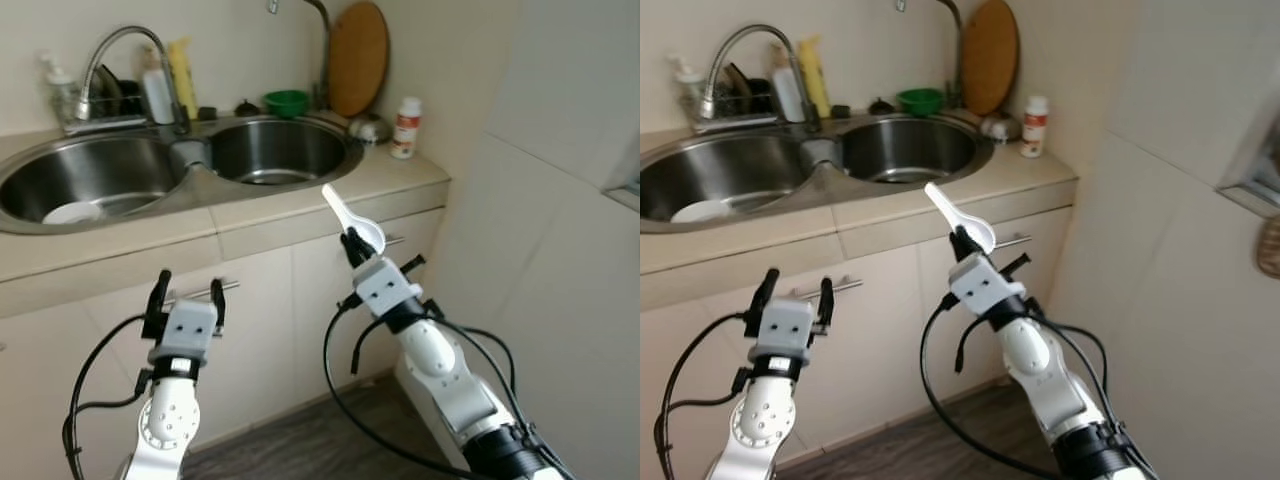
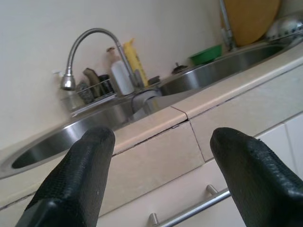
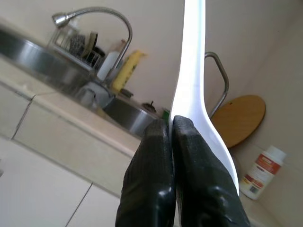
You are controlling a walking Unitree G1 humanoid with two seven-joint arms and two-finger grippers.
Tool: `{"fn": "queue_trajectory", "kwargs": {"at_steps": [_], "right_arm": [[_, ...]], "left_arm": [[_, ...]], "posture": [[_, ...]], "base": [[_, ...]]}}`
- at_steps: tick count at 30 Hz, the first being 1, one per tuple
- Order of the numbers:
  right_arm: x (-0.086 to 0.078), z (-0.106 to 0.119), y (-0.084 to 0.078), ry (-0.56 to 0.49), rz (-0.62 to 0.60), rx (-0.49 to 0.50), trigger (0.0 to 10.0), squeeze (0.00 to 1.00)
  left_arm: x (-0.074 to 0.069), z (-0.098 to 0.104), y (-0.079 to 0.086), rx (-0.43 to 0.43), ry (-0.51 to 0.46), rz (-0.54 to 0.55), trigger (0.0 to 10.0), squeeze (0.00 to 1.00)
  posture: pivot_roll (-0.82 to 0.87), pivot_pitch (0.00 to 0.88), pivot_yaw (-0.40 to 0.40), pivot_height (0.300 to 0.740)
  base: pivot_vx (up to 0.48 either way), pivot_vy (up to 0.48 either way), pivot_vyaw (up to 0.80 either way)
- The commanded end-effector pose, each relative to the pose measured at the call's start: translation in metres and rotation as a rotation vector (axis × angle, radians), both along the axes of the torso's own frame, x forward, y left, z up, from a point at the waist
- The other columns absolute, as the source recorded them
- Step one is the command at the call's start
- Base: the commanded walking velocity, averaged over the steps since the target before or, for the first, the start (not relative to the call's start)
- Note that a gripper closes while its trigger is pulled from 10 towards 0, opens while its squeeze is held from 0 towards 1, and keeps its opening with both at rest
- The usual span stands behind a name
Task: Kitchen organization
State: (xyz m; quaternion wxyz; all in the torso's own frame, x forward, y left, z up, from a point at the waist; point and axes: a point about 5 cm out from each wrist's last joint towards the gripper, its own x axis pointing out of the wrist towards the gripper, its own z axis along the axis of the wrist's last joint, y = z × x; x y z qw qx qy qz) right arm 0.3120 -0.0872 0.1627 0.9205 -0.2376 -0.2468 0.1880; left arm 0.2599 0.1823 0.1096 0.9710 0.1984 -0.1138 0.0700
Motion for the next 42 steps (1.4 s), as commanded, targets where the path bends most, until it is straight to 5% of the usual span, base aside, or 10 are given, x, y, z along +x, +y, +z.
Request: {"fn": "queue_trajectory", "kwargs": {"at_steps": [1,9,22,36,42], "right_arm": [[0.002,0.003,-0.009,0.006,-0.030,0.032,10.0,0.00],[0.007,0.010,-0.010,-0.008,-0.051,0.040,10.0,0.00],[0.009,0.016,-0.009,-0.019,-0.055,0.055,10.0,0.00],[0.018,0.031,-0.009,-0.027,-0.054,0.123,10.0,0.00],[0.037,0.076,-0.016,-0.050,-0.071,0.206,10.0,0.00]], "left_arm": [[0.002,0.005,-0.005,-0.002,-0.016,-0.013,10.0,0.00],[0.005,0.018,-0.004,0.017,-0.069,-0.011,10.0,0.00],[0.011,0.035,0.005,0.022,-0.132,0.031,10.0,0.00],[0.015,0.054,0.002,0.010,-0.195,0.020,10.0,0.00],[0.017,0.072,-0.003,0.017,-0.261,-0.008,10.0,0.00]], "posture": [[-0.02,0.000,-0.002,0.740],[-0.02,0.000,0.000,0.740],[-0.02,0.000,0.001,0.740],[-0.01,0.000,-0.002,0.740],[-0.01,0.000,-0.002,0.740]], "base": [[0.337,0.000,0.00],[0.339,0.000,0.00],[0.337,0.000,0.80],[0.340,0.000,0.00],[0.266,0.000,0.00]]}}
